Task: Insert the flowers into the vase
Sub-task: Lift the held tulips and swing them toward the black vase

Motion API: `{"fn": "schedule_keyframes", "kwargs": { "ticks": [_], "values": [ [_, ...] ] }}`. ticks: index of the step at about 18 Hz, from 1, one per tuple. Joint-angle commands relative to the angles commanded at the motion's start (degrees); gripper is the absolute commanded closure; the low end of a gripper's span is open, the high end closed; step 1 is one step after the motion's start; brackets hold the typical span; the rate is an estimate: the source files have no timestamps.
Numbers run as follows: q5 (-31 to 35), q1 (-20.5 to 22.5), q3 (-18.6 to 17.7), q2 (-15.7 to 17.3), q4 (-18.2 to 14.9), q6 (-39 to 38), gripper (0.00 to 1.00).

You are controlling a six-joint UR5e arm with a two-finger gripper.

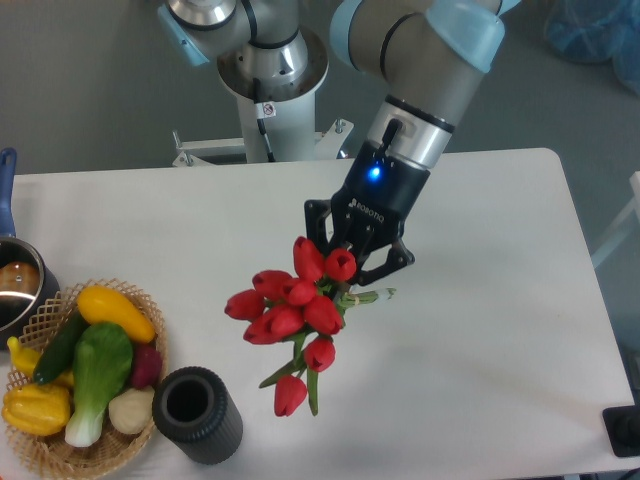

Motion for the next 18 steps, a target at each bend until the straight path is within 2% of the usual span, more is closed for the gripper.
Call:
{"fn": "schedule_keyframes", "kwargs": {
  "ticks": [5, 9, 13, 18],
  "values": [
    [-9.3, 1.7, -0.3, 0.4, 0.3, -0.1, 0.92],
    [-17.3, 2.7, -2.0, 0.4, 0.3, 0.0, 0.92],
    [-28.2, 3.2, -4.4, 0.3, 0.3, 0.4, 0.92],
    [-34.5, 2.6, -4.5, -0.3, 0.4, 1.6, 0.92]
  ]
}}
